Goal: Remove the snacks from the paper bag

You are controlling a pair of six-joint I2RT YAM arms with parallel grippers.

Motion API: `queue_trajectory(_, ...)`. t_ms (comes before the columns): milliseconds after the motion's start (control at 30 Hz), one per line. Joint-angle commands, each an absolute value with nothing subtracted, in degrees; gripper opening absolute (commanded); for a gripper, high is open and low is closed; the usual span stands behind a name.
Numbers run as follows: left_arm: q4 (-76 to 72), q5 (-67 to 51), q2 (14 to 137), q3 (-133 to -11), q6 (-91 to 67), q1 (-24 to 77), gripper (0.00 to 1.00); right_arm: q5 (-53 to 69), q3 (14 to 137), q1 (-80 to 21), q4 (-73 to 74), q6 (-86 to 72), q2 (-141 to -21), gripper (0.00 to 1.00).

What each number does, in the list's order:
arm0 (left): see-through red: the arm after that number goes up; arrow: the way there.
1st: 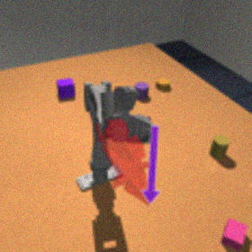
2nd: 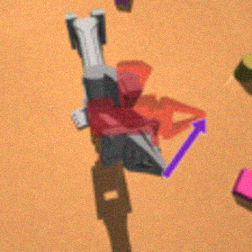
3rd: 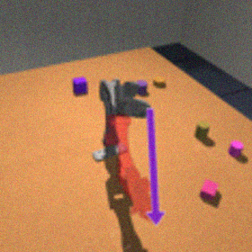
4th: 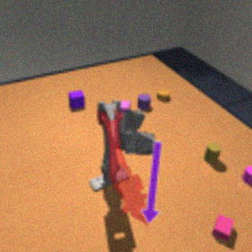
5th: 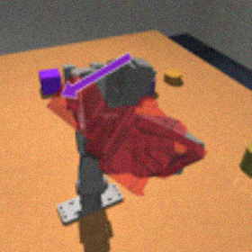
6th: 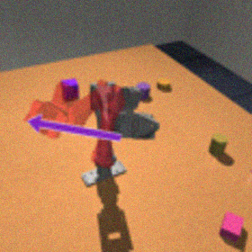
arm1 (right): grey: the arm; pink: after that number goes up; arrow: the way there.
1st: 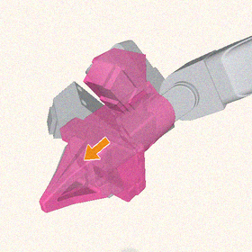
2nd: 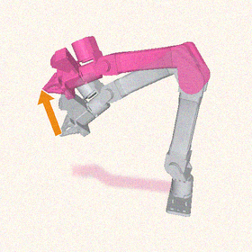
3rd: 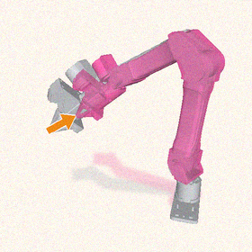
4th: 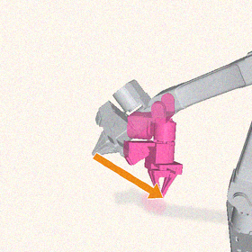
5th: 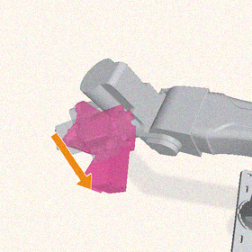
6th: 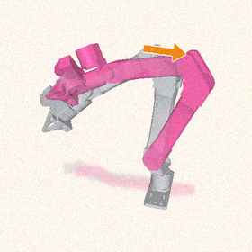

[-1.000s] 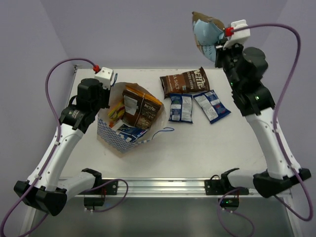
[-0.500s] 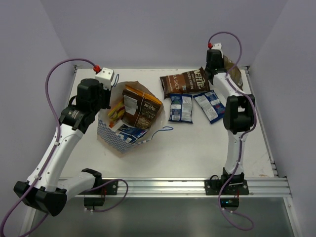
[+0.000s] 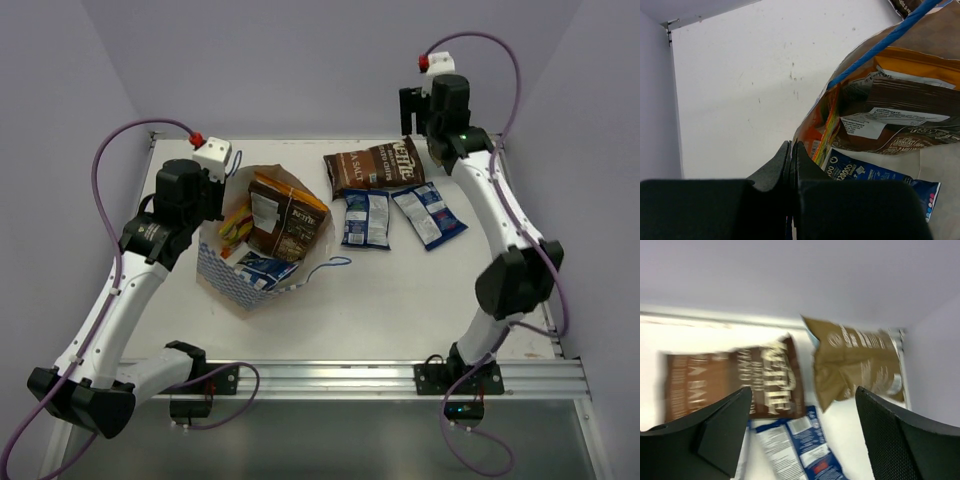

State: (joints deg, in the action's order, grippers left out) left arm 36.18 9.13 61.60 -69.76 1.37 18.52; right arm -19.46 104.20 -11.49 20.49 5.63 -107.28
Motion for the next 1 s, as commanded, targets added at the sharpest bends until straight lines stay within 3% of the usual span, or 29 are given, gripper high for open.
queue_trajectory(0, 30.59, 7.83, 60.12, -72.60, 3.25, 18.81, 0.00, -2.84, 103.63, -17.46, 25.74, 4.20, -90.90, 0.87)
queue_trajectory(200, 31.02, 6.85, 61.00, -73.04, 3.60, 18.81, 0.00, 12.73, 96.34, -35.31, 27.60, 7.74, -79.64, 0.87)
queue_trajectory(400, 31.29, 6.94, 61.17, -73.39, 3.60, 18.81, 0.00, 17.48, 94.13, -47.09, 26.36, 9.31, -82.25, 0.87)
queue_trajectory(700, 31.46, 5.72, 61.17, -73.04, 2.90, 18.81, 0.00, 21.36, 101.86, -49.22, 32.96, 11.16, -94.39, 0.87)
queue_trajectory(967, 31.73, 4.75, 61.00, -73.21, 2.64, 18.81, 0.00, 16.88, 106.69, -49.22, 34.63, 10.81, -99.66, 0.87)
